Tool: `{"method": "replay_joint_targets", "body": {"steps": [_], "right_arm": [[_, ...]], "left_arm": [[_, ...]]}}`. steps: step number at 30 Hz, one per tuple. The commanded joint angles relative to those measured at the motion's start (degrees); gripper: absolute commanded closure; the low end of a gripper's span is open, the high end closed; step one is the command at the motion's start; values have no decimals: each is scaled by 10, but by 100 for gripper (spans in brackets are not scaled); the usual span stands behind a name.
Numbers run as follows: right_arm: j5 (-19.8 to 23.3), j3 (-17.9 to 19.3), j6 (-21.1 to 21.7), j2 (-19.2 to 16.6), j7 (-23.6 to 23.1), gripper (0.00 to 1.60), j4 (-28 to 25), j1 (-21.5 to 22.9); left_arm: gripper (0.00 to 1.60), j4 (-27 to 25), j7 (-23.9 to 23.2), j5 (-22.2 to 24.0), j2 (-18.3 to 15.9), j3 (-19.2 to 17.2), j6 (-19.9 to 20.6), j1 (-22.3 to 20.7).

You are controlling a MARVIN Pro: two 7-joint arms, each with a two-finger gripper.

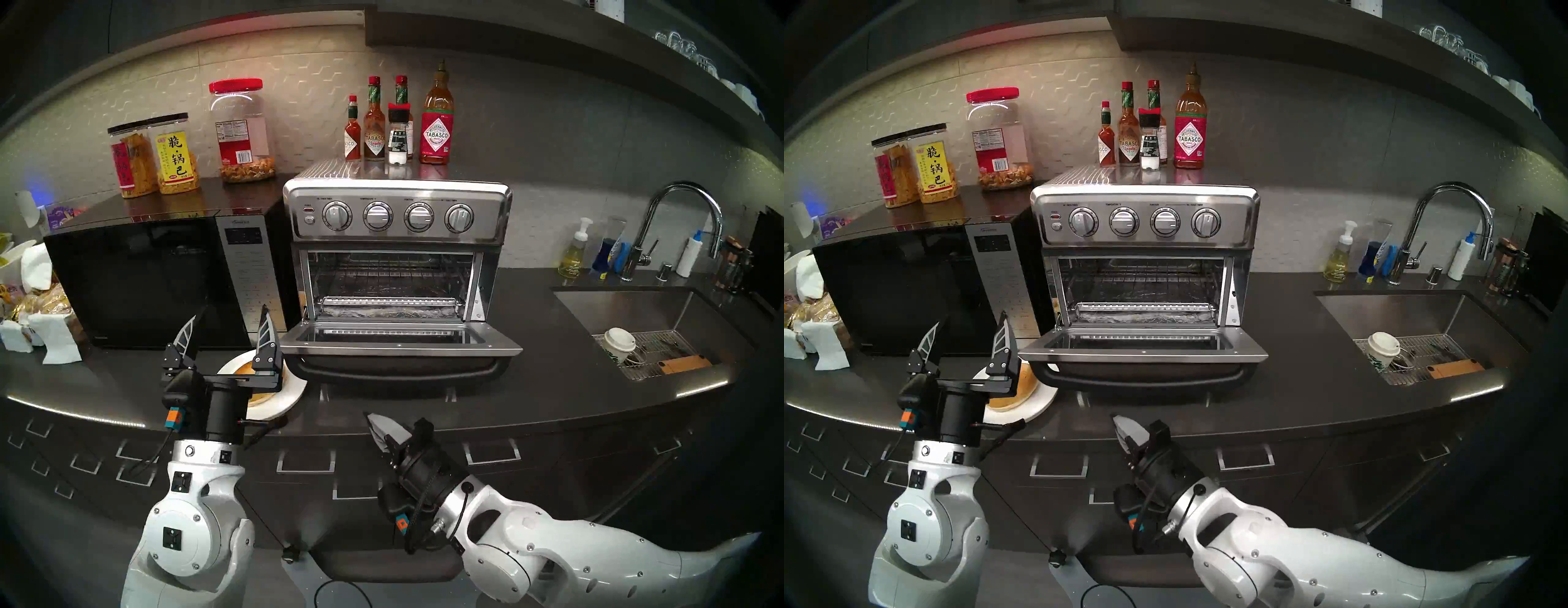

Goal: Open the oven and place the bagel inside on the rack

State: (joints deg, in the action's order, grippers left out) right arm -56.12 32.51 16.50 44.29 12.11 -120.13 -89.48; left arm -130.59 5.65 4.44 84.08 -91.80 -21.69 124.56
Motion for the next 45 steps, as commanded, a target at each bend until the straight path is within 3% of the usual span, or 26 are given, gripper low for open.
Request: {"method": "replay_joint_targets", "body": {"steps": [1,10,17,24,34,45], "right_arm": [[1,2,9,-43,54,0,-36,-46],[12,26,23,-54,131,0,-36,-97],[31,70,-40,-59,190,0,-13,-119],[84,121,-109,-72,254,0,11,-130],[143,166,-211,-70,342,0,33,-108],[214,216,-311,-90,365,0,29,-68]], "left_arm": [[0,-12,-1,0,-1,1,-1,0],[0,-13,-1,0,-1,1,-1,1],[0,-12,-1,0,-1,1,-1,1],[0,-12,-1,0,-1,1,-2,0],[0,-12,-1,0,0,1,-2,0],[0,-12,-1,0,0,1,-2,0]]}}
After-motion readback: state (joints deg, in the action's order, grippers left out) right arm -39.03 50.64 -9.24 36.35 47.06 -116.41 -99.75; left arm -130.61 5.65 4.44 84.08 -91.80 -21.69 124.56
